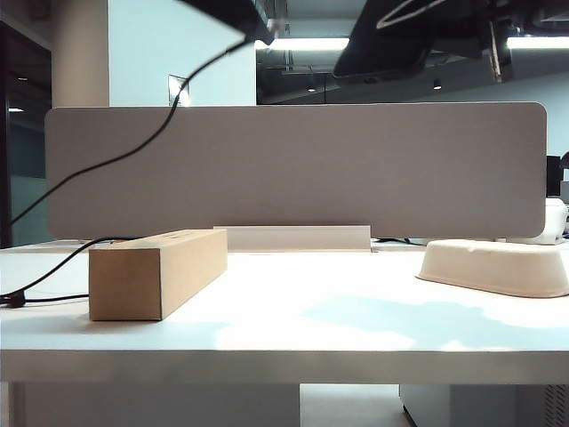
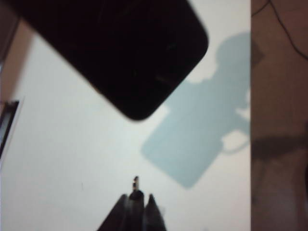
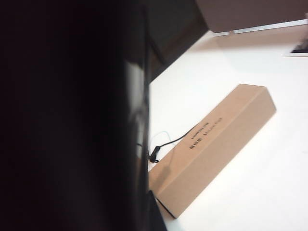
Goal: Pick up the charging cable and the phone, plug the charging cable into the charging port on the phone, and finally place them back on the table.
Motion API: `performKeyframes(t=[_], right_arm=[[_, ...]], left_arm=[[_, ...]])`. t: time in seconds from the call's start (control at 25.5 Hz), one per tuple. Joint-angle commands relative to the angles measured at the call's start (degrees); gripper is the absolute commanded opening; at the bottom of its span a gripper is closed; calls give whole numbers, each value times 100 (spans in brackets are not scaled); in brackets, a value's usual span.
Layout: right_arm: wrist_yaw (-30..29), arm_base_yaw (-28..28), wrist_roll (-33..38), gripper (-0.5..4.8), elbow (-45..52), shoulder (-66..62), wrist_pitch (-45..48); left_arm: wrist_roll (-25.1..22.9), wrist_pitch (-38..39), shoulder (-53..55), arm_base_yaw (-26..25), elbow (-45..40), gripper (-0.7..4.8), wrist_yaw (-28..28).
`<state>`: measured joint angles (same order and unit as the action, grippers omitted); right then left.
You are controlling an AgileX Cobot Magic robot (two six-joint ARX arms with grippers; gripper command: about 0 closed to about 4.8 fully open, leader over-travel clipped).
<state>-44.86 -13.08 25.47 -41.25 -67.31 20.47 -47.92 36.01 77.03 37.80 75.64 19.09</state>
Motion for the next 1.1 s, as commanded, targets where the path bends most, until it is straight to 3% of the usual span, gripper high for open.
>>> performKeyframes(t=[0.04,0.16,0.24,0.31,0.51,0.55,0.63,0.75,1.1], right_arm=[[-22,-55,22,-2,-39,103,258],[-15,-57,22,-2,-39,153,262],[-24,-57,28,-2,-42,243,400],[-26,-57,28,-2,-42,323,428],[-44,-57,186,-2,-44,457,568],[-192,-57,426,-2,-44,481,702],[-396,-55,658,-2,-44,494,925],[-601,-55,942,-2,-44,562,1270],[-651,-52,1655,-2,-46,1040,1633]], left_arm=[[105,-46,-195,50,-48,-6,24],[553,-79,-227,35,-52,-6,22],[1113,-273,-225,35,-186,-6,55],[1314,-323,-210,37,-273,-6,251],[2210,-507,-74,35,-365,-6,839],[2588,-673,-74,35,-396,-6,1209],[2859,-802,-77,42,-396,-6,1766],[2999,-822,-85,39,-396,-6,2288],[2997,-868,-98,39,-396,-6,3178]])
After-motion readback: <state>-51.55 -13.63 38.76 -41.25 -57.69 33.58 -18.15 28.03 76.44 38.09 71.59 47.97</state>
